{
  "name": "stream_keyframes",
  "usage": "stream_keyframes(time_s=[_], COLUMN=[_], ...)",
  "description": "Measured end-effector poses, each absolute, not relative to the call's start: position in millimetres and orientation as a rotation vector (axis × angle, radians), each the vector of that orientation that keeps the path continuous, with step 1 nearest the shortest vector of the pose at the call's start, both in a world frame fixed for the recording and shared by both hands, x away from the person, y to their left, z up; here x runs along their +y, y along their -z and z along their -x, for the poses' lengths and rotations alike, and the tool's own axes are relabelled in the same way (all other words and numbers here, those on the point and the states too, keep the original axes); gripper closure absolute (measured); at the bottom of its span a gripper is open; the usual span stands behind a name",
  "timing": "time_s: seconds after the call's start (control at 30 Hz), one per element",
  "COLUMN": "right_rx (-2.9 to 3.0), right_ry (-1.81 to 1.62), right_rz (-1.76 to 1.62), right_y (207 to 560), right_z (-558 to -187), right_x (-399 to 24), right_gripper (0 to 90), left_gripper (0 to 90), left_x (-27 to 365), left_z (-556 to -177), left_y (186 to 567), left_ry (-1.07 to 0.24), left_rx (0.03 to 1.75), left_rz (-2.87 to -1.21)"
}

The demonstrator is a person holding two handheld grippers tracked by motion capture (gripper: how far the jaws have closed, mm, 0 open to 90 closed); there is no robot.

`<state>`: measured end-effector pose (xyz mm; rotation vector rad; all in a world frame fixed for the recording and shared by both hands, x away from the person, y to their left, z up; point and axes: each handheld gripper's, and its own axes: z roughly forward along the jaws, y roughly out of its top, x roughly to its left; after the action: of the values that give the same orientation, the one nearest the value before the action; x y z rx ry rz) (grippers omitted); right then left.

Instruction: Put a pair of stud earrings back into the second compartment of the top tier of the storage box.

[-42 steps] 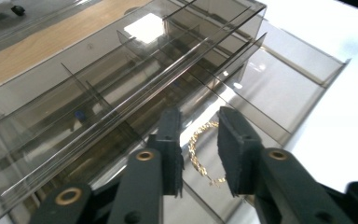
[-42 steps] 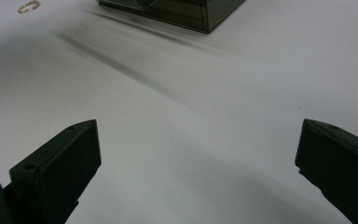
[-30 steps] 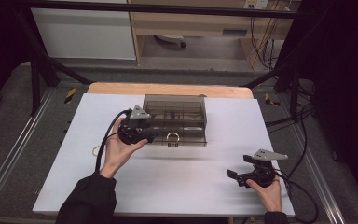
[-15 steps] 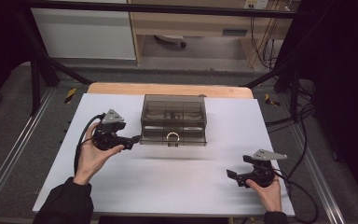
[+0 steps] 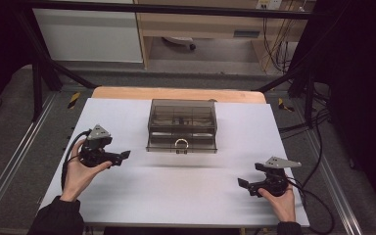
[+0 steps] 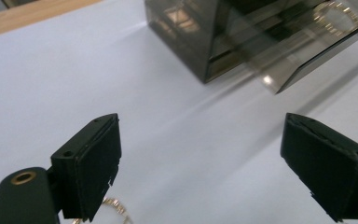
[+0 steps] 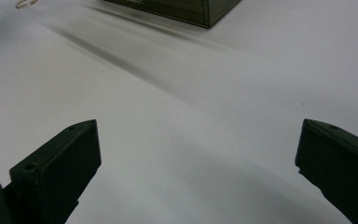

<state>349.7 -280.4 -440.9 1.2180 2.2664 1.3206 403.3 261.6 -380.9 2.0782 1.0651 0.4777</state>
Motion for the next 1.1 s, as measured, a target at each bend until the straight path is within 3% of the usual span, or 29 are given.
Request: stream_keyframes(time_s=[0.37,0.57,0.73,0.8,1.1], right_rx=[2.268,2.269,2.269,2.269,2.27], right_ry=[-1.317,-1.316,-1.314,-1.316,-1.313], right_rz=[-1.22,-1.221,-1.222,-1.221,-1.217], right_y=[441.2,441.5,441.5,441.8,441.9], right_z=[-350.0,-350.1,-350.2,-350.3,-350.5], right_x=[-280.3,-280.1,-280.6,-280.4,-280.4], right_gripper=[0.7,0.7,0.7,0.7,0.7], left_gripper=[11.1,18.1,26.2,35.1,58.4], left_x=[298.2,311.6,318.1,318.9,320.3], left_z=[-409.2,-417.5,-422.3,-423.6,-428.0], left_y=[407.4,420.7,429.3,431.9,437.4], left_ry=[-0.503,-0.5,-0.513,-0.539,-0.549], left_rx=[1.201,1.264,1.285,1.283,1.273], left_rz=[-2.056,-2.068,-2.106,-2.115,-2.144])
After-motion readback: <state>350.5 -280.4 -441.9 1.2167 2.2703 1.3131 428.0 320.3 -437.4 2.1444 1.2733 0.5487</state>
